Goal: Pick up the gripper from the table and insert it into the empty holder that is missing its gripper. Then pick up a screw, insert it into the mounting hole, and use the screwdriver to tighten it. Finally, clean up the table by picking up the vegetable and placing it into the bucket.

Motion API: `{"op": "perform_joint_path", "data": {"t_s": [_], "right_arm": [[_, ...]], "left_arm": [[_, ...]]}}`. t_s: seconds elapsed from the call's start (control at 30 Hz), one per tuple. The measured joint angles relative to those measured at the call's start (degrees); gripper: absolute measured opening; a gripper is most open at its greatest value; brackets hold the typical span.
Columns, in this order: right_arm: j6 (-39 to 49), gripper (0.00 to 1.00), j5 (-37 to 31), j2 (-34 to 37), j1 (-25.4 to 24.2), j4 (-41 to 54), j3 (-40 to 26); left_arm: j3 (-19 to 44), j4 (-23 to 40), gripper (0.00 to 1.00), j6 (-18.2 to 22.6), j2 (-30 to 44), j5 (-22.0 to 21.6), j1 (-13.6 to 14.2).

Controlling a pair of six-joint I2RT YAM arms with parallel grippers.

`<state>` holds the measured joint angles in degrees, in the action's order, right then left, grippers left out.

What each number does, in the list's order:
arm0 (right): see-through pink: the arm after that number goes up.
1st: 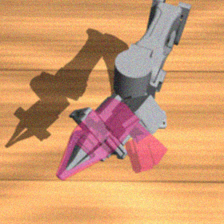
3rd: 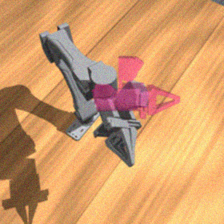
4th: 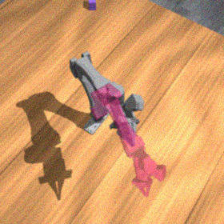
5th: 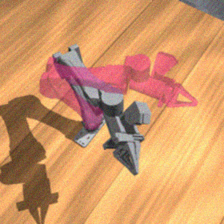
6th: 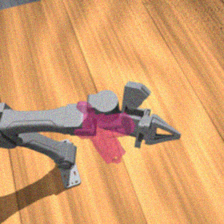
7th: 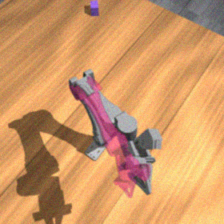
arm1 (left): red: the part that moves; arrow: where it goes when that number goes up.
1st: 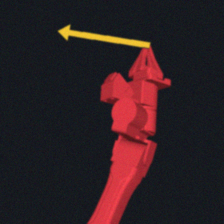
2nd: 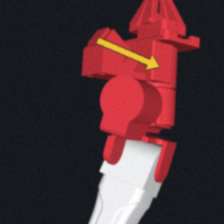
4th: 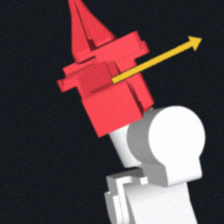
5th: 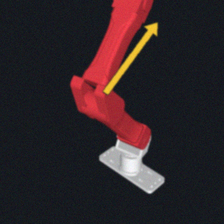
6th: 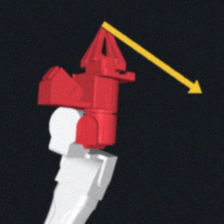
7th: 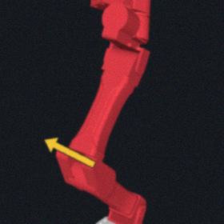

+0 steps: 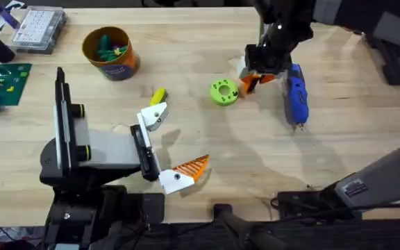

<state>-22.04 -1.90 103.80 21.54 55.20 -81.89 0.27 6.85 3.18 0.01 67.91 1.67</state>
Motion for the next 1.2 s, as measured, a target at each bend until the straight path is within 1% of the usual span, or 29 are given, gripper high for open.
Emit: {"op": "perform_joint_path", "data": {"t_s": [0.4,0.43,0.47,0.53,0.57,0.6,1.2], "right_arm": [[0.0,0.396,0.0,0.0,0.0,0.1,0.0],[0.1,0.363,0.1,0.0,0.0,0.1,0.0],[0.2,0.281,0.2,0.0,0.0,0.1,0.0],[0.2,0.06,0.3,0.0,0.0,0.1,0.0],[0.2,0.025,0.3,0.0,0.0,0.0,0.0],[0.2,0.014,0.3,0.0,0.0,0.0,0.0],[0.2,0.011,0.3,-0.8,0.0,0.7,0.0]], "left_arm": [[0.0,0.0,0.989,0.0,0.0,0.0,0.0],[0.0,0.0,0.989,0.0,0.0,0.0,0.0],[0.0,0.0,0.989,0.0,0.0,0.0,0.0],[0.0,0.0,0.989,0.0,0.0,0.0,0.0],[0.0,0.0,0.989,0.0,0.0,0.0,0.0],[0.0,0.0,0.989,0.0,0.0,0.0,0.0],[0.0,0.0,0.986,0.0,0.0,0.0,0.0]]}}
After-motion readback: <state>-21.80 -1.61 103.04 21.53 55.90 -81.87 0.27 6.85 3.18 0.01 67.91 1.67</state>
